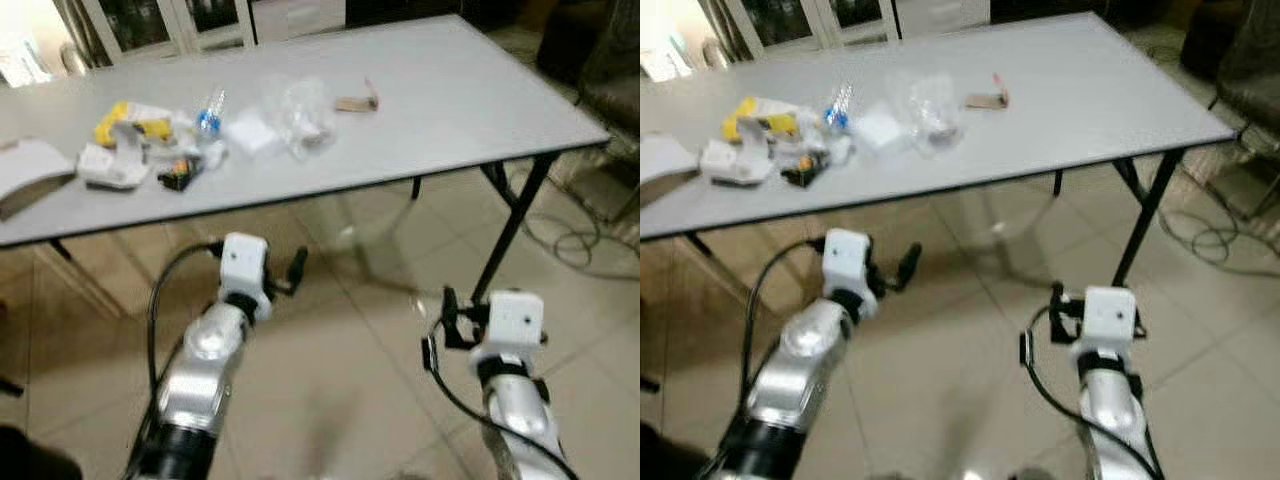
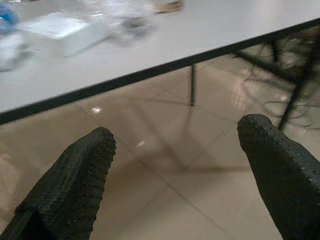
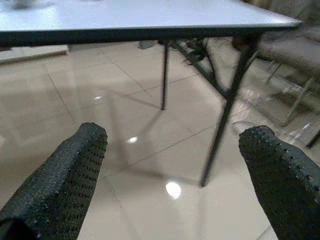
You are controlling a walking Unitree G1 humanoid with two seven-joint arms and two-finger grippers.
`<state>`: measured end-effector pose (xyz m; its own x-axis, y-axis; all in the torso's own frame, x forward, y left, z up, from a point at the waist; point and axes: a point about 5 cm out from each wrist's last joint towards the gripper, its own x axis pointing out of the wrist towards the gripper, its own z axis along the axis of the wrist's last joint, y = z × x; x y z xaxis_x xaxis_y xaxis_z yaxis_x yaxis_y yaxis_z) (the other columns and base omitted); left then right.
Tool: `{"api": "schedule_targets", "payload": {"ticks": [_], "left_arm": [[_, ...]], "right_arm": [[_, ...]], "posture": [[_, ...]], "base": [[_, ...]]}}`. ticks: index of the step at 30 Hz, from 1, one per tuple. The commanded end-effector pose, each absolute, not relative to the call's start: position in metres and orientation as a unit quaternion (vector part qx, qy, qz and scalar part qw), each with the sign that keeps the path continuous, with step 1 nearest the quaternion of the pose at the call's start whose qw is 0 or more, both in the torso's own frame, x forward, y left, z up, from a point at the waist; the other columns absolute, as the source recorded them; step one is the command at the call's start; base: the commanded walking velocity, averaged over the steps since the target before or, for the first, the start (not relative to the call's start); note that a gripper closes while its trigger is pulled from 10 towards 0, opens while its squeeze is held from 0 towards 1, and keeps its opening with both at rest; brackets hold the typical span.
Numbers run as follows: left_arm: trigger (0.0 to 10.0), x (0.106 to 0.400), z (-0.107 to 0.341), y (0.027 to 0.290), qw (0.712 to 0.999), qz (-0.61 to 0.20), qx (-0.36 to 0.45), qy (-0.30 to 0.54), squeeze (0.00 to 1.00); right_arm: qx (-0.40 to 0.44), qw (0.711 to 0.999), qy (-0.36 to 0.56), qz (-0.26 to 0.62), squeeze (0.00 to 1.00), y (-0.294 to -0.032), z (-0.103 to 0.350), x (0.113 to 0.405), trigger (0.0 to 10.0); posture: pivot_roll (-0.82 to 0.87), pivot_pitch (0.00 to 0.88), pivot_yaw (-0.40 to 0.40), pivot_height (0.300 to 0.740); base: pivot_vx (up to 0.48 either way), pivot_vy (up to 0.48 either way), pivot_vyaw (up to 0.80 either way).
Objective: Picking trash to rubbish bin
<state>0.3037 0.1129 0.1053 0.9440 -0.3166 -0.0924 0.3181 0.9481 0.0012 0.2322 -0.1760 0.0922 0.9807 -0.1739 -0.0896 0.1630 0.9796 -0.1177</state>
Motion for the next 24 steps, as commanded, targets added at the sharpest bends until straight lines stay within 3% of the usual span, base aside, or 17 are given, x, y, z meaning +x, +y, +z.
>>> {"api": "schedule_targets", "payload": {"ticks": [1,13,18,24], "left_arm": [[10.0,0.3057,0.1063,0.1174,0.987,-0.152,0.019,0.045,0.0],[10.0,0.3072,0.1018,0.1206,0.987,-0.146,0.027,0.054,0.0],[10.0,0.3068,0.1019,0.1185,0.987,-0.148,0.024,0.053,0.0],[10.0,0.3078,0.102,0.1185,0.988,-0.146,0.024,0.052,0.0]], "right_arm": [[-0.051,0.994,0.041,-0.087,0.0,-0.1751,0.0961,0.2316,10.0],[-0.05,0.995,0.034,-0.08,0.0,-0.1749,0.0977,0.2326,10.0],[-0.055,0.995,0.034,-0.074,0.0,-0.1744,0.0974,0.2326,10.0],[-0.056,0.995,0.034,-0.071,0.0,-0.1742,0.0969,0.2331,10.0]], "posture": [[-0.13,0.087,0.087,0.74],[-0.14,0.077,0.085,0.74],[-0.14,0.075,0.08,0.74],[-0.14,0.07,0.081,0.74]], "base": [[0.0,-0.48,0.0],[0.0,-0.459,0.0],[0.0,0.0,0.0],[0.0,0.0,0.72]]}}
